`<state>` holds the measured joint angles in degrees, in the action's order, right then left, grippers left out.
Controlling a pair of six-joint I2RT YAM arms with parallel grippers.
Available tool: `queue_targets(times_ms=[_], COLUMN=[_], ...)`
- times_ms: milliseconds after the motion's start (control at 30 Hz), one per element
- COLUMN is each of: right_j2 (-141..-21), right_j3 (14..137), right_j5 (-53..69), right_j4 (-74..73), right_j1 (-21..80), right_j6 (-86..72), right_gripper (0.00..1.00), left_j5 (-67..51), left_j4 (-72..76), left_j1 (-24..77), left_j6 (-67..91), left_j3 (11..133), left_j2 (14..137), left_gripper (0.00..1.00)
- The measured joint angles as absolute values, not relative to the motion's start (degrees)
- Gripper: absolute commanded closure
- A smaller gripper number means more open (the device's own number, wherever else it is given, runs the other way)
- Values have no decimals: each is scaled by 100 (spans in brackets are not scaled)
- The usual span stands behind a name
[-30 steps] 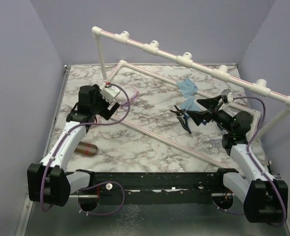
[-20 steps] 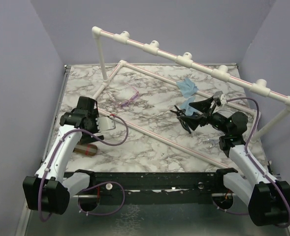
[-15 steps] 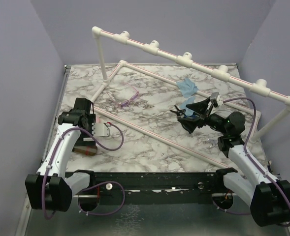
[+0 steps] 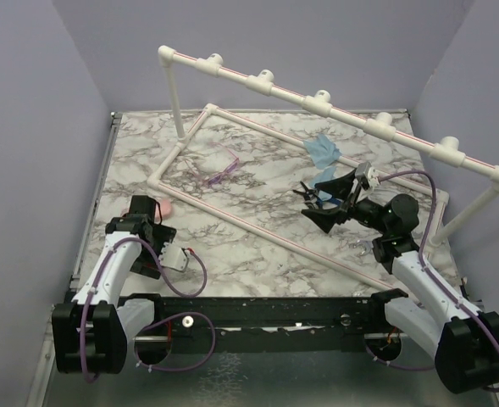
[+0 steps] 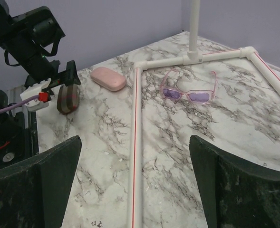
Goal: Organize the sunglasses
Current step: Open the sunglasses case at the center of the board.
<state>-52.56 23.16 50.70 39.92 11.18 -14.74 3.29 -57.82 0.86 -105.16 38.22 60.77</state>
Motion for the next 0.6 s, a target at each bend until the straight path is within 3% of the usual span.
queue_targets(times_ms=[433, 500, 600], right_j2=[-5266, -5277, -5282], right_j3=[2307, 2307, 2307], right_j5=[5092, 5092, 5092], right_j4=[3905, 3874, 3811], right_j1=[1269, 1280, 1291], right_j6=[-1332, -1308, -1280], right_gripper=[0, 0, 0], left_j5=[-30, -60, -58], left_j4=[-4595, -4497, -4462], left_j1=[86, 86, 86], left_j6=[-10906, -10956, -11008], left_j3=[2954, 2838, 2797], left_j2=[6086, 6088, 6058], left_gripper=[2, 8, 25])
